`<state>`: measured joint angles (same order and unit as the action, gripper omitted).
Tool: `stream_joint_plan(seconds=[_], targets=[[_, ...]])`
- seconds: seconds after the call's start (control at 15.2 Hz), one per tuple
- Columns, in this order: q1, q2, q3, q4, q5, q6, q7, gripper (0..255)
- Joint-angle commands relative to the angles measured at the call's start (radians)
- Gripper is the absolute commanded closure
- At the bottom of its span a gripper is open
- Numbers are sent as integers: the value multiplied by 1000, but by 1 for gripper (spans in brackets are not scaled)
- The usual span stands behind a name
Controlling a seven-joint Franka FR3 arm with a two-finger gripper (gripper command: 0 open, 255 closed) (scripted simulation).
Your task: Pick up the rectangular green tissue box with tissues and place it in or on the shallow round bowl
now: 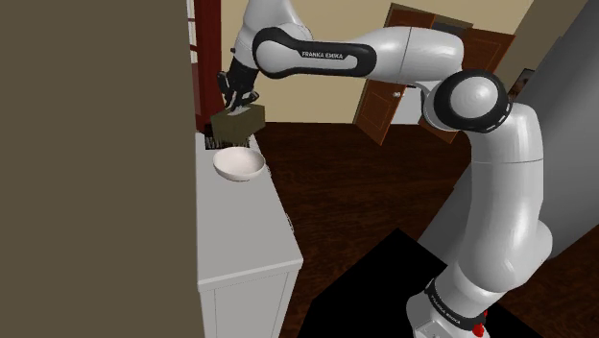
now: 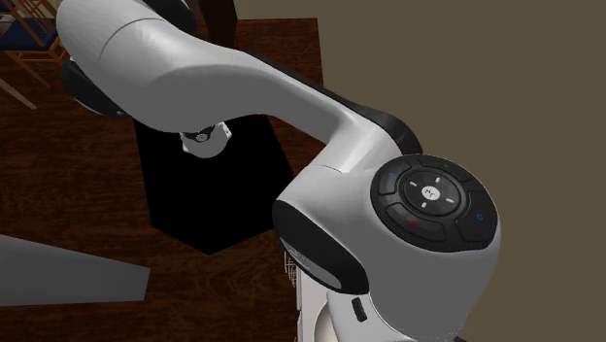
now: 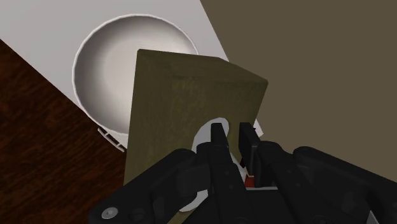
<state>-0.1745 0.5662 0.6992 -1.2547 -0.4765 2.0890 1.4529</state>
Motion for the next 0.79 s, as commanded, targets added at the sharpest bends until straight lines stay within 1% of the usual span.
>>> stream_joint_plan(seconds=[0.0,0.73], targets=[[-9,0,-1,-25,-2,24,1,255],[-26,16,-20,-150,-32,157,38,255]])
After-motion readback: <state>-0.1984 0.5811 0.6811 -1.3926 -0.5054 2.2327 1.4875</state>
